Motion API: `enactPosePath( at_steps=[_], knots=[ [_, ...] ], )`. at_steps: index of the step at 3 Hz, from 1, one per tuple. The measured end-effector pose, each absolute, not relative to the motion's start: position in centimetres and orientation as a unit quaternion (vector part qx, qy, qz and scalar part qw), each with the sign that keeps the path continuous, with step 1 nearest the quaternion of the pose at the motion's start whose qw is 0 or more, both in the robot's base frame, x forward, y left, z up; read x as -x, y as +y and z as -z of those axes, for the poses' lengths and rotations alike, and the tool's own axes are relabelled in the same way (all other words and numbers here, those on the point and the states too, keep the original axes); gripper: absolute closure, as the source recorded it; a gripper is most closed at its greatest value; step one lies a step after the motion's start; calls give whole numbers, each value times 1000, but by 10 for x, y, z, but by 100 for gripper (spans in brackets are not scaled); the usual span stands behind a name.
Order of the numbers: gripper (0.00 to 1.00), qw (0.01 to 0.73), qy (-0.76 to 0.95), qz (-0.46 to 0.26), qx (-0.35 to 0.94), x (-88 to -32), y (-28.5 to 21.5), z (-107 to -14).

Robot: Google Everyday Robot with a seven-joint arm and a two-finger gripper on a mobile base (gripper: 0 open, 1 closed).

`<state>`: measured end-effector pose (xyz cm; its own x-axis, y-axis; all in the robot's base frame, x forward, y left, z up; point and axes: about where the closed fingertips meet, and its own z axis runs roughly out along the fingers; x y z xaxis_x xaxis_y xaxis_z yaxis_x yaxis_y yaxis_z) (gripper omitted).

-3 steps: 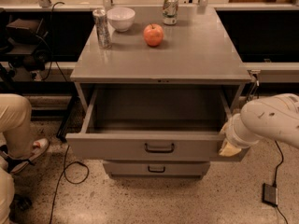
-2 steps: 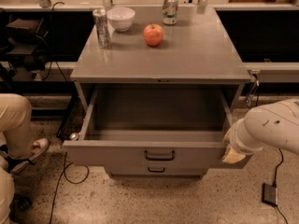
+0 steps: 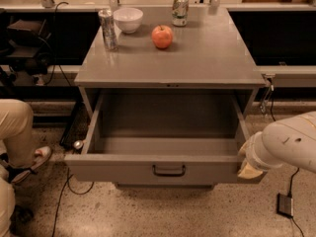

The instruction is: Open top drawer

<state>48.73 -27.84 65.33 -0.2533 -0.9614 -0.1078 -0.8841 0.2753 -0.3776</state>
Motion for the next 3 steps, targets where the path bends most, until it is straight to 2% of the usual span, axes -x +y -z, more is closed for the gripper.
enactPosePath(
  at_steps=[1, 3],
  knots=[
    [100, 160, 784, 121, 588, -486, -279, -654],
    [53, 161, 783, 123, 589, -485, -278, -656]
  ],
)
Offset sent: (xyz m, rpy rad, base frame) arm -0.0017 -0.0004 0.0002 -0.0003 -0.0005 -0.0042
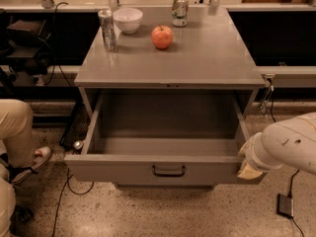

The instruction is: Open top drawer

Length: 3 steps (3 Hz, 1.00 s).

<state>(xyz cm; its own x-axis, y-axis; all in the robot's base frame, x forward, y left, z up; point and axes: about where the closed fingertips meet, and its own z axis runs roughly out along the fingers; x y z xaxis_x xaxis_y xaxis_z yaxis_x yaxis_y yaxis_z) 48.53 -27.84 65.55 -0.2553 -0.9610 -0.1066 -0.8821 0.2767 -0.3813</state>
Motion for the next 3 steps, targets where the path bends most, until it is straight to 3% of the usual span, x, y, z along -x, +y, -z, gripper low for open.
enactPosePath(
  at_steps=[2, 3],
  knots=[
    [7, 161, 782, 124, 589, -485, -278, -657],
    [0, 161, 782, 124, 589, -485, -278, -658]
  ],
)
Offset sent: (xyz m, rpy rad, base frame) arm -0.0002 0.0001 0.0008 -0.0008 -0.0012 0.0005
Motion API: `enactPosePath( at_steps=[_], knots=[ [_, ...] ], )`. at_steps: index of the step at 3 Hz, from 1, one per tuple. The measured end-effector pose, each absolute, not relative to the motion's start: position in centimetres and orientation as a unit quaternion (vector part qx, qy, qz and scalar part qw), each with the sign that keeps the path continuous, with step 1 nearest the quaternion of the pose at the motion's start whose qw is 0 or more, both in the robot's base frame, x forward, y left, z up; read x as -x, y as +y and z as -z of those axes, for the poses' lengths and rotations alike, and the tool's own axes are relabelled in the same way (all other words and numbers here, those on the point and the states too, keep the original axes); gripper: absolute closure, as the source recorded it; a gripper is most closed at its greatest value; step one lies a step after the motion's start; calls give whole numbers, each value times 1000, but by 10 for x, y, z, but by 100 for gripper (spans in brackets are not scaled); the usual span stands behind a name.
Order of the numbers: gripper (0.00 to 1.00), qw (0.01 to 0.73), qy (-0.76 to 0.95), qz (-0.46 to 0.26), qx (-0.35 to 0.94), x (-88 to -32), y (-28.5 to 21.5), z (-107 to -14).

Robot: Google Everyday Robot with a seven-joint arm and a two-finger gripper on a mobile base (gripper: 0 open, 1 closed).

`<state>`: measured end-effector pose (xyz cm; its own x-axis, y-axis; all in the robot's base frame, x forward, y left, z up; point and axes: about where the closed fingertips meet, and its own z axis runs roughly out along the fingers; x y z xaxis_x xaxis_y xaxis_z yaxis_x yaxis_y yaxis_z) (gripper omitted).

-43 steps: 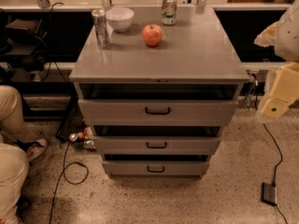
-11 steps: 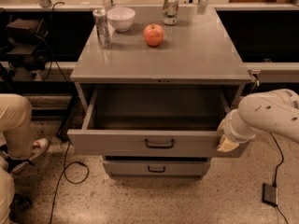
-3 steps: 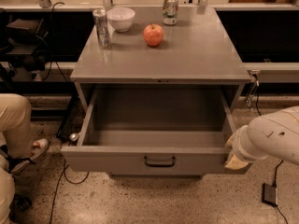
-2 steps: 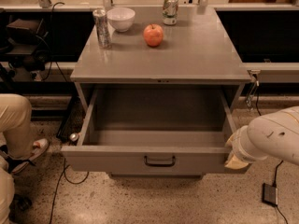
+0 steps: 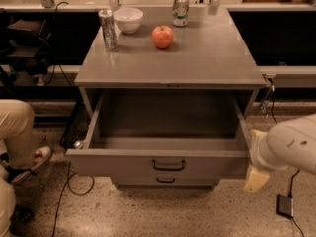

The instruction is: Open top drawer

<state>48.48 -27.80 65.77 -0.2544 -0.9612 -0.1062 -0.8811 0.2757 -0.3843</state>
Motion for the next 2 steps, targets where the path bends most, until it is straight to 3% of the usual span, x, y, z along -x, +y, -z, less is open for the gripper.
enactPosePath(
  at_steps=[2],
  knots=[
    [0, 236, 793, 174, 535, -468, -337, -759]
  ],
)
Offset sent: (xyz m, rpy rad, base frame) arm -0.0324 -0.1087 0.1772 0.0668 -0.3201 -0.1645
